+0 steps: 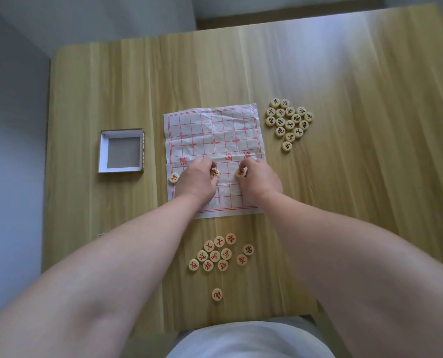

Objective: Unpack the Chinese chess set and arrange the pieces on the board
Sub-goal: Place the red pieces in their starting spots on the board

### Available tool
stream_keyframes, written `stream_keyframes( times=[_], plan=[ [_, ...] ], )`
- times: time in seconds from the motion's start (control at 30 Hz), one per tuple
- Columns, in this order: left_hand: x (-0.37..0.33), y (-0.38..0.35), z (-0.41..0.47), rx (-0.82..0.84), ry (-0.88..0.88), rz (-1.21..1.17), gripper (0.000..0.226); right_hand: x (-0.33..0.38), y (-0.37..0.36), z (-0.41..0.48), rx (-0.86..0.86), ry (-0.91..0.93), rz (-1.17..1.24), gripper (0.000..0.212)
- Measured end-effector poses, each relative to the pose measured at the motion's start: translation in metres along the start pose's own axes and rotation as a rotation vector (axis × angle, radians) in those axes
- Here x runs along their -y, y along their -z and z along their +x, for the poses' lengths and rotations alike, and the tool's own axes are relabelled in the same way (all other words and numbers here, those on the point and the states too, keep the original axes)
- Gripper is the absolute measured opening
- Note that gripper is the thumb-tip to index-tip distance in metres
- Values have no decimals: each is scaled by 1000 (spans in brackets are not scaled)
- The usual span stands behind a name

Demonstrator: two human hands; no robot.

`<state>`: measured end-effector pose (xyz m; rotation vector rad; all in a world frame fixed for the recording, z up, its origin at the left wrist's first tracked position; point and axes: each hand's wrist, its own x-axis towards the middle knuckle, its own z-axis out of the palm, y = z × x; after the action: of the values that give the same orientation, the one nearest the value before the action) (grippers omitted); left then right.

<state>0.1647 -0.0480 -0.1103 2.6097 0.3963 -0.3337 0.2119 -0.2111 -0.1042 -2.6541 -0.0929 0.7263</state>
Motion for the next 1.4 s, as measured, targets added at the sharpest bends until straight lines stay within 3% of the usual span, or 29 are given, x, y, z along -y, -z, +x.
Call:
stream_keyframes(
  times=[0.43, 0.8, 1.4],
  plan=[
    [-5, 3, -2, -3, 0, -3, 29, -1, 6, -3, 8, 21, 4, 37],
    [12, 14, -66, -61, -9, -4, 32, -3, -2, -72, -46, 25, -38, 48],
    [60, -19, -199, 51, 42, -26, 21, -27, -77, -210, -62, -86, -19, 22]
  ],
)
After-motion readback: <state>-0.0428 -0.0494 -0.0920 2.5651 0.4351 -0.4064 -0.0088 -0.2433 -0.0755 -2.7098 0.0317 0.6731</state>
